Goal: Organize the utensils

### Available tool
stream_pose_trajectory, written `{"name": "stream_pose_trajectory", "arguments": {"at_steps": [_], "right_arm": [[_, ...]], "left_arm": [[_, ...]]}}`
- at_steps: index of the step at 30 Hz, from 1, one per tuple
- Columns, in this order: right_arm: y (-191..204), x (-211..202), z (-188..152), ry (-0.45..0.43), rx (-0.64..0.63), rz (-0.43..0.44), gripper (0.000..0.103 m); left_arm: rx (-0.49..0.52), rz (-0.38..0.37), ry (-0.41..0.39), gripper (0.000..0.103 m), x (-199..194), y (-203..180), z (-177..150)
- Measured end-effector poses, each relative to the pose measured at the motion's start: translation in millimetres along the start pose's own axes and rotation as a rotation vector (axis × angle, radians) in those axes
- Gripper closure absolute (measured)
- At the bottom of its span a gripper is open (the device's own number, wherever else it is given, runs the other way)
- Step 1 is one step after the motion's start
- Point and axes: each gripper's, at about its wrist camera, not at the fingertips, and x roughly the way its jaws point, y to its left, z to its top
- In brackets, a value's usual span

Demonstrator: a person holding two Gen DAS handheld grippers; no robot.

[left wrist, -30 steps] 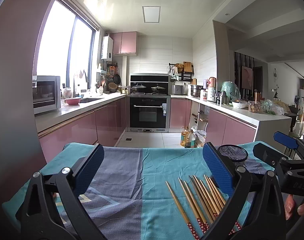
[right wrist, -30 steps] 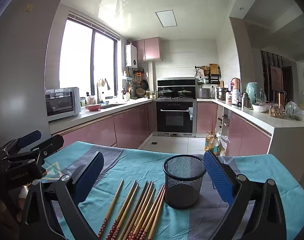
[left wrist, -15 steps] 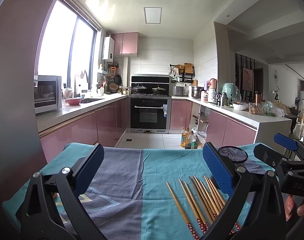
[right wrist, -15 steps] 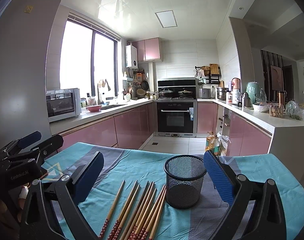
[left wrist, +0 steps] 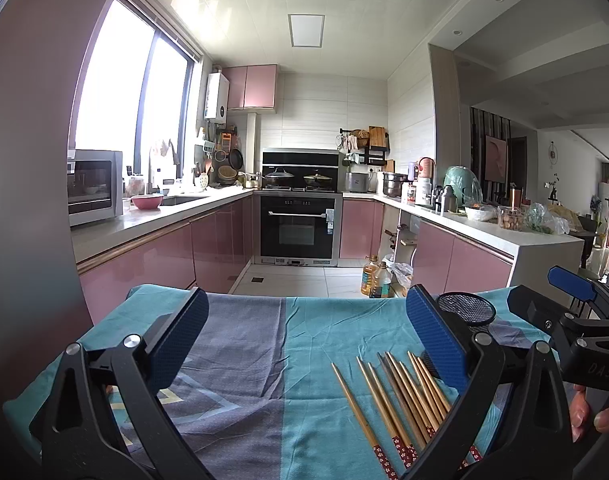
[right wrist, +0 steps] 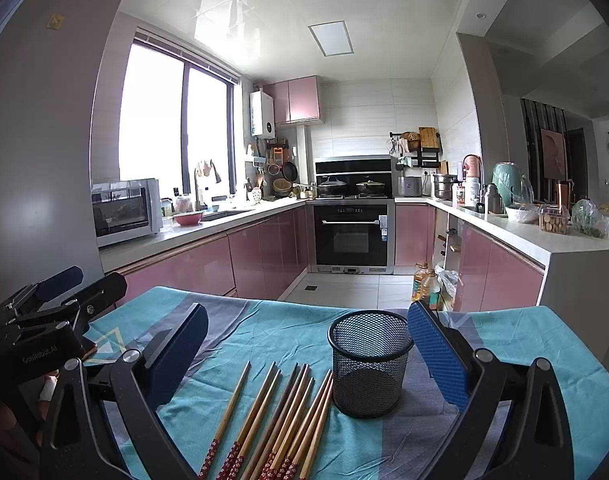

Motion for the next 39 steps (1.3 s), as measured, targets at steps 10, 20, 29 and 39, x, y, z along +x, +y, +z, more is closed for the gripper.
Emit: {"name": "stream_pose_trajectory", "arguments": {"at_steps": [10, 20, 29, 39], "right_arm": [[0.8, -0.1, 1.1, -0.001, 0.005, 0.000, 0.006], [0.5, -0.4, 1.4, -0.001, 0.008, 0.000, 0.006], [0.9, 1.1, -0.3, 0.003, 0.007, 0.000, 0.006], [-0.5, 1.7, -4.2, 0.005, 0.014, 0.003, 0.006]], "left_arm": [[-0.003, -0.003, 0.003, 0.006, -0.4, -1.1, 0.0], [-0.004, -0.006, 0.005, 0.006, 0.0, -3.2, -0.9], [-0.003, -0.006, 0.007, 0.006, 0.4, -4.1, -0.9], [-0.004, -0.007, 0.009, 0.006, 0.4, -7.0, -2.1]]}}
